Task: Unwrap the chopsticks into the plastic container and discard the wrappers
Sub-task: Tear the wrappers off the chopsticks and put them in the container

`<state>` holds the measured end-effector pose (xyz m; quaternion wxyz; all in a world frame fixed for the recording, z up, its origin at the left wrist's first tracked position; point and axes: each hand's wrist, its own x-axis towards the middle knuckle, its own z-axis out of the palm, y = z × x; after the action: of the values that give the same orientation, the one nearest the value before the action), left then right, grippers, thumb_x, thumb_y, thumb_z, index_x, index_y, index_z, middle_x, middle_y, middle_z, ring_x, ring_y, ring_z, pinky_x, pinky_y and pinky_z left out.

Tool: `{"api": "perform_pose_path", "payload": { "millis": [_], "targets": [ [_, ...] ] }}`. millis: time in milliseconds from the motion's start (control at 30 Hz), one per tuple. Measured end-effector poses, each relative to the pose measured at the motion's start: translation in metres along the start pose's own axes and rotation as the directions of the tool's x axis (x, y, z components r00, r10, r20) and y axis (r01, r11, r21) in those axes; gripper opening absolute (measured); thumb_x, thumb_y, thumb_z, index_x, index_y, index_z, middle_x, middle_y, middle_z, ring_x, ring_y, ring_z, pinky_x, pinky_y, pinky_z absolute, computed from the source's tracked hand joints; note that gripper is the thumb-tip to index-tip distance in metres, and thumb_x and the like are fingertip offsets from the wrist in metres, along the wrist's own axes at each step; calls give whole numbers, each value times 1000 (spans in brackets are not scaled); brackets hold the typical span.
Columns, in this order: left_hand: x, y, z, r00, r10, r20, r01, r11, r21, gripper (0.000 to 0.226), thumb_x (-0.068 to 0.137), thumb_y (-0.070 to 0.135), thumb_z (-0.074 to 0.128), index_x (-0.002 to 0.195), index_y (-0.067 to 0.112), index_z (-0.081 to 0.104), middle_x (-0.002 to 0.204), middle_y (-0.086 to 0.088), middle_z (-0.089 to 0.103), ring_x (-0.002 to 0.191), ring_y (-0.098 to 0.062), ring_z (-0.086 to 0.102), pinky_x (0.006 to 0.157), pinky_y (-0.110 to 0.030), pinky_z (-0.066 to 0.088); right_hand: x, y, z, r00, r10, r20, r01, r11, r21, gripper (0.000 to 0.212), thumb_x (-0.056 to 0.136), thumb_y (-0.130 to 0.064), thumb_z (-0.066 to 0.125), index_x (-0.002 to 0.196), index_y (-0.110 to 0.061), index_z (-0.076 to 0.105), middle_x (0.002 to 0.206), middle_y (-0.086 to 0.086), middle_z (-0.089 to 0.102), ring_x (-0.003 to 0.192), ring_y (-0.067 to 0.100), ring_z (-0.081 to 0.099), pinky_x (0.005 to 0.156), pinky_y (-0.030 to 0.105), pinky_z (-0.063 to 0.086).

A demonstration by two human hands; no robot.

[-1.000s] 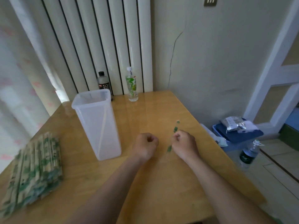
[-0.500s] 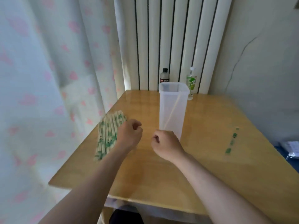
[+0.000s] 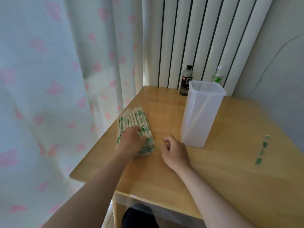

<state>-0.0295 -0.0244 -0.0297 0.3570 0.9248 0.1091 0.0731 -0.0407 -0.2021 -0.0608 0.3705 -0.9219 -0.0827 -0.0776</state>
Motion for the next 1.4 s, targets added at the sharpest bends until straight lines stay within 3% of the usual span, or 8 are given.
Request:
{"api": "perform_pose_path", "payload": {
  "millis": [300, 433, 733, 867, 1033, 1200, 1267, 1400],
  "targets": [
    [2, 14, -13, 993, -111, 28, 113, 991, -66, 18, 84, 8, 60, 98, 18, 57, 86, -6, 63, 73, -25, 66, 74, -46, 60, -1, 4, 1, 1000, 20, -17, -19, 999, 31, 14, 98, -20, 51, 108, -18, 62, 80, -2, 63, 72, 20, 62, 65, 38, 52],
    [0, 21, -20, 989, -140, 51, 148, 964, -223, 22, 87, 11, 56, 106, 19, 63, 88, -3, 67, 71, -18, 63, 61, -29, 49, -2, 4, 0, 1000, 24, -20, -23, 998, 55, 14, 97, -18, 51, 106, -17, 62, 75, -3, 60, 70, 20, 60, 61, 36, 48],
    [-9, 29, -28, 977, -152, 147, 196, 908, -370, 4, 88, 3, 66, 90, 1, 69, 70, -13, 62, 61, -21, 55, 56, -27, 48, -4, 5, -2, 999, 30, -22, -28, 997, 70, 9, 97, -17, 52, 101, -19, 60, 71, -3, 57, 67, 18, 58, 59, 35, 46],
    [-9, 39, -34, 984, -154, 89, 177, 890, -421, 19, 92, 9, 59, 84, -4, 71, 68, -11, 63, 56, -16, 58, 57, -27, 49, -4, 5, -2, 999, 31, -19, -29, 996, 82, 10, 96, -16, 52, 100, -17, 60, 70, -3, 57, 67, 21, 58, 59, 35, 45],
    [-17, 67, -44, 993, 115, 4, -107, 932, -347, 15, 90, 6, 62, 97, 14, 73, 88, -14, 74, 79, -31, 70, 71, -38, 56, -6, 2, -9, 998, 65, -4, -63, 976, 207, 14, 96, -14, 50, 102, -20, 62, 75, -3, 57, 66, 16, 56, 57, 30, 45],
    [-27, 117, -49, 922, 375, -92, -386, 889, -244, 22, 99, 27, 62, 86, 12, 72, 55, 2, 52, 47, -8, 39, 53, -26, 33, -8, -9, -30, 997, 73, -38, -53, 923, 380, 16, 96, -14, 54, 106, -22, 64, 88, 0, 64, 77, 13, 62, 64, 23, 50],
    [-30, 140, -47, 896, 425, -131, -444, 853, -273, 30, 99, 28, 62, 81, 5, 72, 56, 3, 51, 47, -6, 38, 51, -25, 33, -6, -16, -44, 998, 44, -34, -26, 912, 410, 16, 98, -21, 57, 114, -26, 59, 92, -4, 62, 82, 7, 61, 65, 16, 46],
    [-35, 175, -36, 933, 347, -92, -342, 778, -527, 22, 96, 24, 67, 82, 9, 75, 73, -3, 68, 67, -7, 61, 66, -22, 53, -4, -14, -70, 1000, 11, -17, -2, 888, 459, 25, 103, -29, 56, 123, -16, 62, 107, -4, 67, 96, 9, 65, 85, 27, 52]
  ]
}}
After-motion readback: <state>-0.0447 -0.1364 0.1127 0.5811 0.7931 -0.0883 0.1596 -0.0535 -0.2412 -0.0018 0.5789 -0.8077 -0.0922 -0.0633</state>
